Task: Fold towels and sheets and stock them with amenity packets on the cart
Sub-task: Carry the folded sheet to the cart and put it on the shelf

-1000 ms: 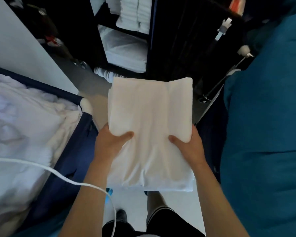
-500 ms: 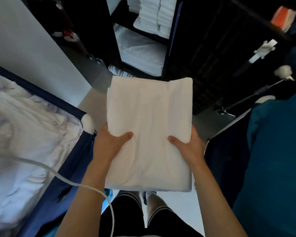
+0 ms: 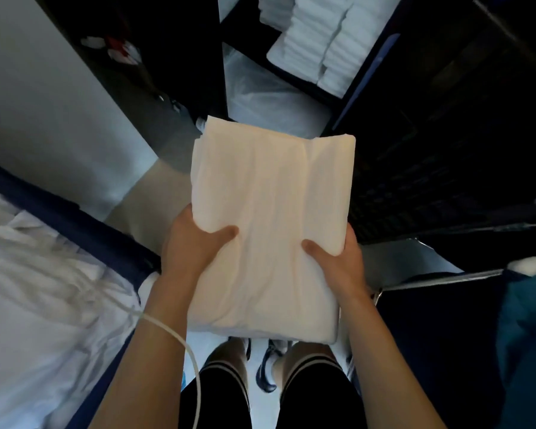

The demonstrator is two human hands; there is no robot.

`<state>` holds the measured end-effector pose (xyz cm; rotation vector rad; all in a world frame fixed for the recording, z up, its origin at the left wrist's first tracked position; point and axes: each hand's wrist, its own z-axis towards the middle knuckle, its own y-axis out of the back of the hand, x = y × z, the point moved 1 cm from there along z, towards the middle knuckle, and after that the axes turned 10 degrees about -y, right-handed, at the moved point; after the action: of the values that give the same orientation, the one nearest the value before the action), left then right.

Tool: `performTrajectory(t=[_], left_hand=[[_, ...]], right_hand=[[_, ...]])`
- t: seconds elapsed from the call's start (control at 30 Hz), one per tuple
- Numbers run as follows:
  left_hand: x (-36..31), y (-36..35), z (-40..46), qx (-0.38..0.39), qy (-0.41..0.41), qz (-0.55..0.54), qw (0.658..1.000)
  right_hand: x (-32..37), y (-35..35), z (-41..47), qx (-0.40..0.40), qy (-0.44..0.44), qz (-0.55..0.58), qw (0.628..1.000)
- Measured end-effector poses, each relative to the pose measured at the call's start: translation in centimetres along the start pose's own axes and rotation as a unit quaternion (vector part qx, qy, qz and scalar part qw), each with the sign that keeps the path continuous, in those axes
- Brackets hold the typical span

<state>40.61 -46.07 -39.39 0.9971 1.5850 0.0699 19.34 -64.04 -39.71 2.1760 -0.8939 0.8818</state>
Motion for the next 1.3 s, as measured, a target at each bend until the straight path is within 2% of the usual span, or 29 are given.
performTrajectory(t=[0.1, 0.33, 0.57, 0.73, 0.83, 0.93, 1.2, 1.3], left_hand=[[0.7, -1.1, 4.2, 0.001, -0.002, -0.011, 1.000], [2.9, -4.9, 14.4, -0.006, -0.004, 0.041, 0.999], [7.3, -9.6, 23.0, -0.054, -0.016, 0.036, 0.998], [9.1, -13.2, 28.6, -0.090, -0.085, 0.034, 0.992], [8.9, -15.1, 32.0, -0.066, -0.139, 0.074, 0.985], [8.8, -16.5, 35.3, -0.046, -0.166, 0.083, 0.982], [8.0, -18.2, 41.3, -0.087, -0.200, 0.075, 0.973], [6.9, -19.0, 43.5, -0.074, -0.213, 0.064, 0.972]], right_hand=[[0.2, -1.7, 3.9, -0.008, 0.005, 0.004, 1.000], [-0.9, -5.6, 14.5, -0.002, 0.019, 0.014, 1.000], [-2.2, -9.6, 26.5, 0.054, 0.060, 0.033, 0.996], [-4.3, -11.2, 31.9, -0.012, 0.103, 0.059, 0.993], [-6.4, -12.1, 34.0, -0.070, 0.102, 0.104, 0.987], [-6.9, -13.1, 37.0, -0.070, 0.114, 0.115, 0.984], [-3.9, -15.4, 43.8, -0.084, 0.185, 0.113, 0.973], [-3.4, -15.1, 45.8, -0.070, 0.195, 0.120, 0.971]])
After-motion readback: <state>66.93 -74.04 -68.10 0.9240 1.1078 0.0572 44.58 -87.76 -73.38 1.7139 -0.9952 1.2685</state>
